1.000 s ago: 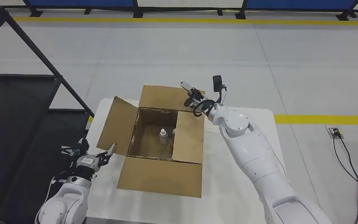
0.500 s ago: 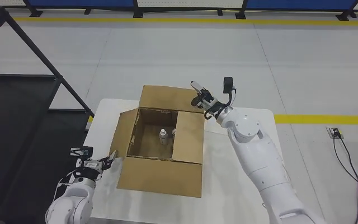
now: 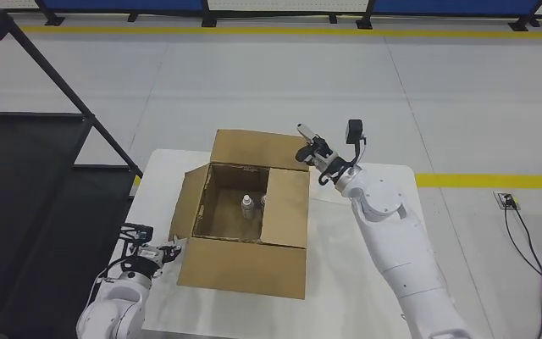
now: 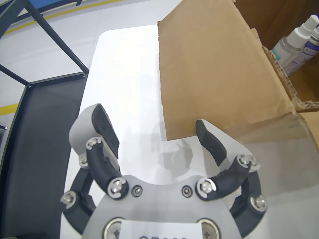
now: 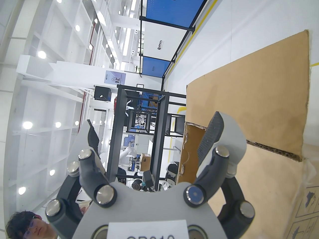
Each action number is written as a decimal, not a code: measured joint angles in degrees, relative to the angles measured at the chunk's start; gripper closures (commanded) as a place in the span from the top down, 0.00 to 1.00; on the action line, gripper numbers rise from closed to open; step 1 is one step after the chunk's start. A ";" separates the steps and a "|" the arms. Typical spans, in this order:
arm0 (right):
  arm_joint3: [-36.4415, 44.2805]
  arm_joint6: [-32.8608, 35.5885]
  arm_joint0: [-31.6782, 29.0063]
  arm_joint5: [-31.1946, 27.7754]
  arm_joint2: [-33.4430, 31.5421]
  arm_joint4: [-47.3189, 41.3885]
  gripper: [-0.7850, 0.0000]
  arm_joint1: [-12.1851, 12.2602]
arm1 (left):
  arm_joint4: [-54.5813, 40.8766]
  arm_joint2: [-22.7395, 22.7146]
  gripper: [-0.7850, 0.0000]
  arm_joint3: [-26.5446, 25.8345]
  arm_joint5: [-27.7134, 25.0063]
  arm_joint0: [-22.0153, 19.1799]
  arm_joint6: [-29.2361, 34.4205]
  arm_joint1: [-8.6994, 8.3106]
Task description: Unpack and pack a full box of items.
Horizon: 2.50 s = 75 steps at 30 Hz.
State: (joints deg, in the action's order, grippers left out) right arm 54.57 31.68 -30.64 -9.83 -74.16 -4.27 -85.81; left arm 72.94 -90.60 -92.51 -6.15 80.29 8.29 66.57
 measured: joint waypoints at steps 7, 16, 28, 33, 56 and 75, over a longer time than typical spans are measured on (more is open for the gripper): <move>1.60 -0.64 -1.10 0.36 -1.25 0.38 1.00 0.64 | -4.92 -4.65 1.00 -6.09 1.39 3.59 -5.20 0.03; 3.15 -0.80 -3.92 -0.29 -4.07 -0.04 1.00 1.78 | -7.77 -11.57 1.00 -21.51 1.92 12.52 -11.71 0.15; 10.51 3.05 -13.62 -11.68 -11.15 3.09 1.00 4.80 | -5.89 -1.58 1.00 -27.52 -7.83 7.54 -1.13 0.08; 14.43 9.46 -19.13 -17.81 -14.66 1.05 1.00 6.23 | -5.74 5.93 1.00 -22.64 -8.98 -1.92 7.70 0.41; 18.42 14.62 -23.99 -21.77 -16.94 -1.34 1.00 7.63 | -23.64 16.81 1.00 -7.25 -13.21 -16.33 23.82 1.83; 16.78 31.39 -25.69 -27.48 -23.27 -15.27 1.00 11.66 | -59.54 27.12 1.00 18.79 -13.87 -34.33 41.78 4.69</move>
State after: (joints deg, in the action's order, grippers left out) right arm 71.35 63.08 -56.33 -37.31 -97.43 -19.54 -74.15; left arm 13.40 -63.48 -73.72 -20.02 45.96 50.07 71.26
